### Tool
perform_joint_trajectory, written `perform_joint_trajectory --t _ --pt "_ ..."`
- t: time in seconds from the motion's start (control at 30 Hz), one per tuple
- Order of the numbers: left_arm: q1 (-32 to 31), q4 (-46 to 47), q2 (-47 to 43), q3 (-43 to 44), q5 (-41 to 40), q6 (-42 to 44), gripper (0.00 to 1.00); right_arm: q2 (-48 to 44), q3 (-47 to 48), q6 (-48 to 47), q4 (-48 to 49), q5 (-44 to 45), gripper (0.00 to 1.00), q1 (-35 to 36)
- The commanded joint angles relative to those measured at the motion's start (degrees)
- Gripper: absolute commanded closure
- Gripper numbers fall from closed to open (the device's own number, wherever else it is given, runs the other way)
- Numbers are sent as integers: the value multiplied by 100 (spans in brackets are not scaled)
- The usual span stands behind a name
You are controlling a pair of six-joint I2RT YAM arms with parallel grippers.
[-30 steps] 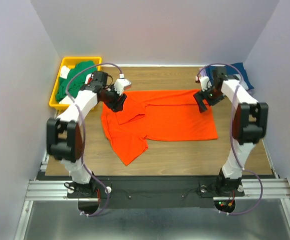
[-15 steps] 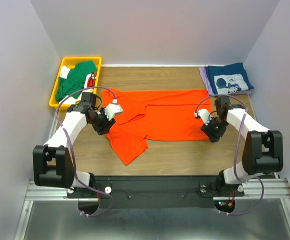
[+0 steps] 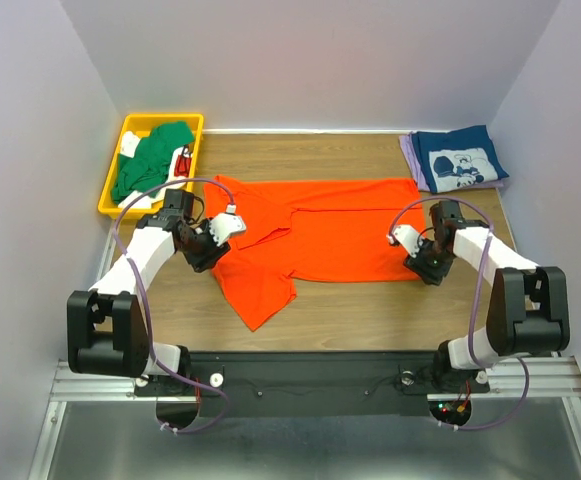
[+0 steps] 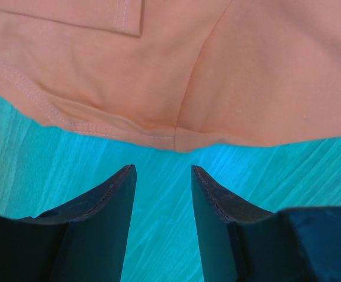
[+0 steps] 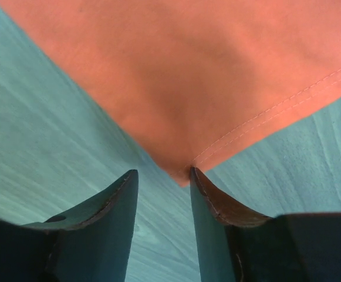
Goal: Fold and stack the t-shirts
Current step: Fold the tshirt
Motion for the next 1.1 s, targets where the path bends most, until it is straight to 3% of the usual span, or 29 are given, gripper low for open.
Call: perform_joint_trajectory --t 0.0,0.1,0.23,0.4,0.67,0.83,1.07 --pt "20 84 -13 -48 -37 261 46 128 -61 -241 391 143 57 34" --pt "20 171 22 -232 -178 428 48 208 -175 -276 506 258 68 34" --pt "2 198 -82 -417 -3 666 54 287 -184 -162 559 390 100 34" --pt "-182 409 -338 -523 200 692 51 217 -167 -118 550 408 100 34" --pt "-1007 882 57 -681 -36 562 44 348 0 -13 541 504 99 34" --pt "-930 1182 576 -760 -546 411 49 410 35 -4 541 557 100 34" --pt "-411 1068 322 -1102 -1082 666 49 427 44 -21 541 575 99 34"
